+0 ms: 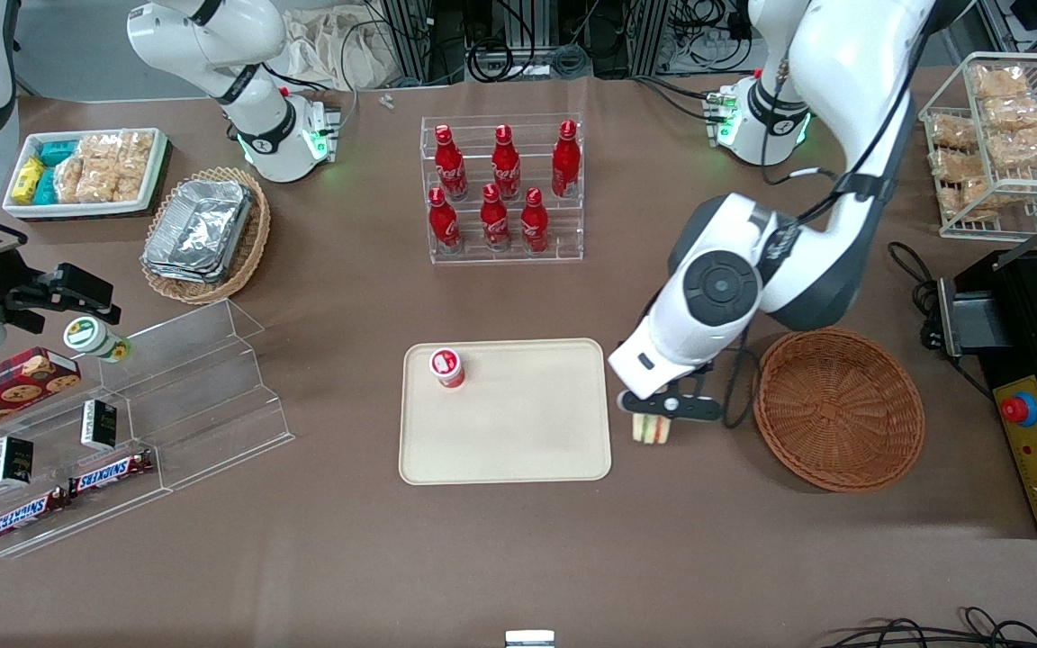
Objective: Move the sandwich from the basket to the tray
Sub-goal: 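Carry the held sandwich over to the white tray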
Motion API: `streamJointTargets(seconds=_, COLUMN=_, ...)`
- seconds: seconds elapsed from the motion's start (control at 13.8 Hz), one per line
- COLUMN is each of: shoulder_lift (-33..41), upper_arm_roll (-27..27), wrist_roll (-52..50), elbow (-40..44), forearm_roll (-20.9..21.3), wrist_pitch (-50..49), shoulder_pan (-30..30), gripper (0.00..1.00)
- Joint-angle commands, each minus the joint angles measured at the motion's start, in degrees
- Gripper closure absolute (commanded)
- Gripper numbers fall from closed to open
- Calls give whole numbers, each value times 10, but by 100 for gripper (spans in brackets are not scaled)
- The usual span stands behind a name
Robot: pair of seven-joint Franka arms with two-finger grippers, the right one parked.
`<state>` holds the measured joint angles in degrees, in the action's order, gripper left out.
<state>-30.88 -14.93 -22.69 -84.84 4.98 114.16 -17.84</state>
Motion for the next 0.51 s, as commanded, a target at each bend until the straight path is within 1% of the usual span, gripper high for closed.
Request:
streamJointTargets(seconds=0.0, shoulder_lift=-57, upper_arm_roll=2, wrist_roll=6, elbow=21, forearm_roll=11, wrist_pitch=57, shoulder_pan=-25, gripper=100)
streamJointTargets(seconds=0.15, shoulder_lift=-94, upper_arm_roll=2, wrist_roll=-30, elbow=22, forearm_roll=14, wrist_pitch=95, shoulder_pan=-54, gripper=100)
streamJointTargets(seconds=0.22, shoulder_lift=-109, upper_arm_roll=4, wrist_roll=-52, elbow=26, forearm_roll=16, wrist_pitch=98, shoulder_pan=-69, gripper=100)
streamJointTargets(seconds=0.44, shoulder_lift=-146, upper_arm_roll=5, wrist_roll=-114, elbow=28, forearm_roll=36, wrist_pitch=127, shoulder_pan=-79, gripper=100)
